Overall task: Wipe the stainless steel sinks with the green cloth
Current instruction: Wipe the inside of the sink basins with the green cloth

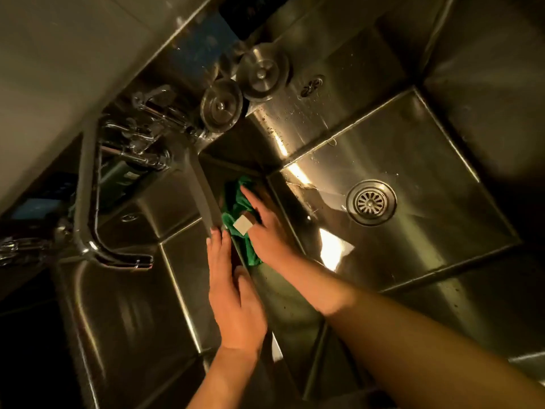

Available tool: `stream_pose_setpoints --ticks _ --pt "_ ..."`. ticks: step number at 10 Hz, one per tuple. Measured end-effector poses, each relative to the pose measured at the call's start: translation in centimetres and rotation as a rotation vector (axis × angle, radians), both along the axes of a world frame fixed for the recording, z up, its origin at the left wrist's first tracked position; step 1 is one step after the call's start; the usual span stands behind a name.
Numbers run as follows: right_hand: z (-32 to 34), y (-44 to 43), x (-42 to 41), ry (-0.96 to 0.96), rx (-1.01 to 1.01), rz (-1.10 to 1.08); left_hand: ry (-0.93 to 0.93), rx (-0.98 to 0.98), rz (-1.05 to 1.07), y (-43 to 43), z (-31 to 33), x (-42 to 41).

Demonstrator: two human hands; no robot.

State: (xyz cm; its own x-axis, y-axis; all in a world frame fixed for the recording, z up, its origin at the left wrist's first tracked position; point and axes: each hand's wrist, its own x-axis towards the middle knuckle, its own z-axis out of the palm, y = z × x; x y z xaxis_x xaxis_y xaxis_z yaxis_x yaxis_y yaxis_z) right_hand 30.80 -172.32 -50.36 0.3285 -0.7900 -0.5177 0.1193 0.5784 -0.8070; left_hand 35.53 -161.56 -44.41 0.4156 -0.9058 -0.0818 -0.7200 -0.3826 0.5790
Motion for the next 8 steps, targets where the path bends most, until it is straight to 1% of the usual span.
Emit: stream_pose_setpoints --ticks 1,2,3,4,5,6,7,8 --pt "-3.1 -1.9 1.1 0.167 -0.118 0.071 -0.083 -0.012 -0.023 -0.2 -0.6 -0.5" --pt "-6.7 -3.3 1.2 0.31 -0.111 0.15 -0.112 0.016 -0.062 -0.3 -0.8 -0.4" --pt "-9.6 -3.0 0.6 0.364 -0.044 0.238 -0.085 0.005 -0.077 -0.2 -0.7 -0.5" --pt "-10.9 -1.5 -0.7 0.477 -0.013 0.359 -0.065 -0.008 -0.064 -0.2 -0.8 -0.3" --pt "-9.1 1.3 -2.4 0.369 0.096 0.398 -0.08 -0.018 -0.049 -0.3 -0.9 -0.2" --pt "-6.0 5.1 -5.3 0.241 0.172 0.404 -0.079 -0.028 -0.05 -0.1 -0.9 -0.1" --pt "-3.5 7.9 -5.2 0.436 0.158 0.361 -0.07 -0.02 -0.032 -0.3 -0.9 -0.3" --pt "-1.1 9.8 -3.8 0.547 0.139 0.237 -0.075 -0.037 -0.045 -0.1 -0.8 0.0"
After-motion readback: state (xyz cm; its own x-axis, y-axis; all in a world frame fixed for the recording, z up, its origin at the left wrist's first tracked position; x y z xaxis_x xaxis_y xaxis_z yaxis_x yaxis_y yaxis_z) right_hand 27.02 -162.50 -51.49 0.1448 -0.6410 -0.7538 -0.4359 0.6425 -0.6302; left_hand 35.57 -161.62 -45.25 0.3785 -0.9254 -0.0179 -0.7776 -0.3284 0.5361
